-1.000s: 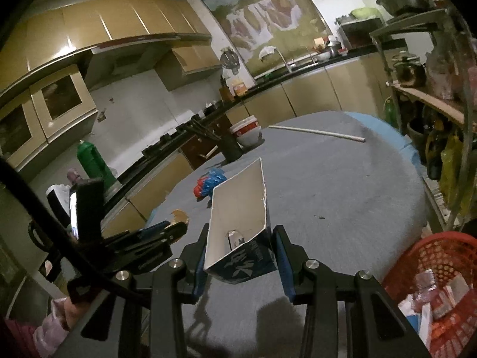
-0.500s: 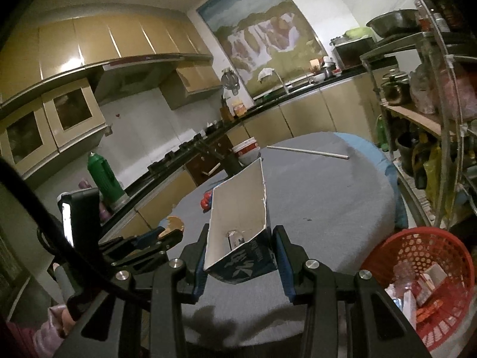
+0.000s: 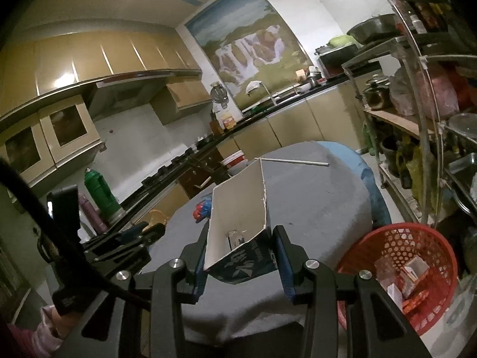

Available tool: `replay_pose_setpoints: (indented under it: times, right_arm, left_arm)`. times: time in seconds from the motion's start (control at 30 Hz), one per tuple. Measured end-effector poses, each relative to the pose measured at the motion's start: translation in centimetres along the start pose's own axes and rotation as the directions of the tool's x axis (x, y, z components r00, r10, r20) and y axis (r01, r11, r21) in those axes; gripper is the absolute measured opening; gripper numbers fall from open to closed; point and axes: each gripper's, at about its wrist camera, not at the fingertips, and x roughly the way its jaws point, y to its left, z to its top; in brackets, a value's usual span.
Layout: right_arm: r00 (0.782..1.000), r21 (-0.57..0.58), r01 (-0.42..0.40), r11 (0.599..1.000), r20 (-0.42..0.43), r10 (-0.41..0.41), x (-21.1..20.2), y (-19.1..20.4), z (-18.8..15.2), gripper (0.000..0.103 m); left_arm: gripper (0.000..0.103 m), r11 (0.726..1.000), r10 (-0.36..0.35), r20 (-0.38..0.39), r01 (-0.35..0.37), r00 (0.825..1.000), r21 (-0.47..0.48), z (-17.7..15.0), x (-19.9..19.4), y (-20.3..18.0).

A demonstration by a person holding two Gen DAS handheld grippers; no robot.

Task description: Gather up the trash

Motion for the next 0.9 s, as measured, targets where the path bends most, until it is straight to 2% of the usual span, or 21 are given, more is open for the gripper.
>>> replay_pose_setpoints:
  times: [0.9]
  right_arm:
    - [1.0,0.006,0.004,1.0,0.0,-0.004,-0.4,-0.3,-0.2,0.042]
  left_arm:
    - [0.032,0.999,-0.016,0.002,0.016,1.0,0.035,0.4,-0.7,-2.0]
